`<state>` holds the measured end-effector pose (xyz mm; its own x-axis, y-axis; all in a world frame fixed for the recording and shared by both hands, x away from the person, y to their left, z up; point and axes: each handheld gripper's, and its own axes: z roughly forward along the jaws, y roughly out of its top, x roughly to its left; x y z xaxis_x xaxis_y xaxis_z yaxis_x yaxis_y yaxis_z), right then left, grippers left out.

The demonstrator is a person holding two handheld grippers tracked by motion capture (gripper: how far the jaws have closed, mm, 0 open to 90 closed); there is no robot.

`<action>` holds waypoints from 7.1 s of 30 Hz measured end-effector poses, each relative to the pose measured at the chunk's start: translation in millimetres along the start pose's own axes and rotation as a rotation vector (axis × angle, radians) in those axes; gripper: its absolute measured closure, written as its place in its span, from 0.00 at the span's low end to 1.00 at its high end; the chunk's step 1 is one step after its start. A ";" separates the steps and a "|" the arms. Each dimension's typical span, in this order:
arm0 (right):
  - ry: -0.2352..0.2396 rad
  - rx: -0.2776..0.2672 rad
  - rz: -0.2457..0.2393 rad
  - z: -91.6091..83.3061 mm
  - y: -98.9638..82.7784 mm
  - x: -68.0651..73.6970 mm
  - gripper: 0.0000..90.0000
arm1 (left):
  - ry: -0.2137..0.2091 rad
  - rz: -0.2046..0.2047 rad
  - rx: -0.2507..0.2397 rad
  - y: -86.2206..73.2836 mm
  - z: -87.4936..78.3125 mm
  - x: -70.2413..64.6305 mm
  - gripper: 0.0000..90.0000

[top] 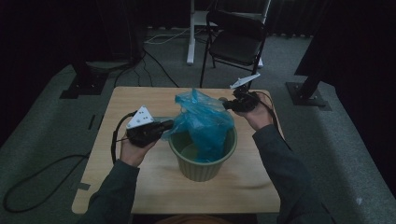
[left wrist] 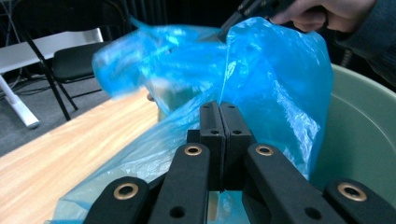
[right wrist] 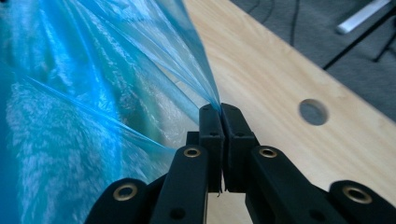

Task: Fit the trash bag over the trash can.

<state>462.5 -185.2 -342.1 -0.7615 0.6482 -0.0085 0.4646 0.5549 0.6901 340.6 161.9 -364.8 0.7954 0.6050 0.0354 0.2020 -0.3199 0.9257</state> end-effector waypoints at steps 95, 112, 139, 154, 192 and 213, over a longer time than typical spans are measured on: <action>0.278 -0.225 -0.191 -50.3 -44.6 86.9 0.62 | -0.036 0.057 -0.009 -20.0 -5.2 -58.1 0.87; 0.311 -0.187 -0.292 -37.6 -14.7 117.6 0.89 | -0.063 0.075 -0.029 -8.0 -0.7 -67.3 0.86; 0.295 -0.170 -0.341 -46.7 -32.0 115.2 0.99 | 0.014 0.011 0.178 14.7 35.3 -9.1 0.78; 0.259 -0.150 -0.347 -58.1 -42.5 107.2 1.00 | 0.089 -0.131 0.118 19.4 16.6 26.0 0.99; 0.189 -0.168 -0.188 -82.0 -86.6 51.6 0.90 | 0.188 -0.202 0.083 13.6 5.1 57.7 0.99; 0.183 -0.303 -0.155 -96.0 -52.4 46.1 0.70 | 0.190 -0.163 0.072 21.3 7.5 50.1 0.98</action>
<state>359.6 -234.4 -309.2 -0.8930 0.4497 -0.0190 0.2040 0.4421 0.8734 389.0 179.9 -346.2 0.6288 0.7767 -0.0360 0.3649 -0.2539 0.8958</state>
